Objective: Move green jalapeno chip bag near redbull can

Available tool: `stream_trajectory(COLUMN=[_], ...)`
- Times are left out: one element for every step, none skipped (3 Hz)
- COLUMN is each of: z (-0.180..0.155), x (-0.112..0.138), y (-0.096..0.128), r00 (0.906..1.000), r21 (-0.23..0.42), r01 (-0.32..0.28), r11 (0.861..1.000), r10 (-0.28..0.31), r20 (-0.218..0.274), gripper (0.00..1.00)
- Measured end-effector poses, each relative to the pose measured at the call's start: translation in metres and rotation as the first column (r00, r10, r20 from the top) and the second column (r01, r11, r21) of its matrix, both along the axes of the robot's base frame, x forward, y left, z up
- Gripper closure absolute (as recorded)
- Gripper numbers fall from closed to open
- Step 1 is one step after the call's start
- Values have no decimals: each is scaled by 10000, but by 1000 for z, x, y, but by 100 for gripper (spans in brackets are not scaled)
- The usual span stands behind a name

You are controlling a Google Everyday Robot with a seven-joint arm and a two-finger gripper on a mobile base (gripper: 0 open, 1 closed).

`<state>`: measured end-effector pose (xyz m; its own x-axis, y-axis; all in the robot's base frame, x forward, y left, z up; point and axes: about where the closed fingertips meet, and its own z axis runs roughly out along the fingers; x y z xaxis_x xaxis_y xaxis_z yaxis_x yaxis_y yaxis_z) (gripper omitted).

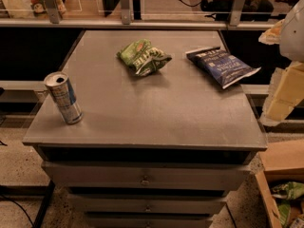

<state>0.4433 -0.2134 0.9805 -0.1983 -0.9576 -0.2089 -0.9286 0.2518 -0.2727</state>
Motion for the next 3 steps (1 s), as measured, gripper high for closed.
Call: stream_trajectory(z=[-6, -12, -20], x=[36, 86, 129], y=[5, 15, 32], r00=[9985, 9895, 9741], r21=[-276, -563, -757], r01=[-198, -752, -1437], r11=[9994, 9956, 9867], r10=[212, 815, 1545], r20=[502, 1195, 1652], gripper=[0, 0, 0])
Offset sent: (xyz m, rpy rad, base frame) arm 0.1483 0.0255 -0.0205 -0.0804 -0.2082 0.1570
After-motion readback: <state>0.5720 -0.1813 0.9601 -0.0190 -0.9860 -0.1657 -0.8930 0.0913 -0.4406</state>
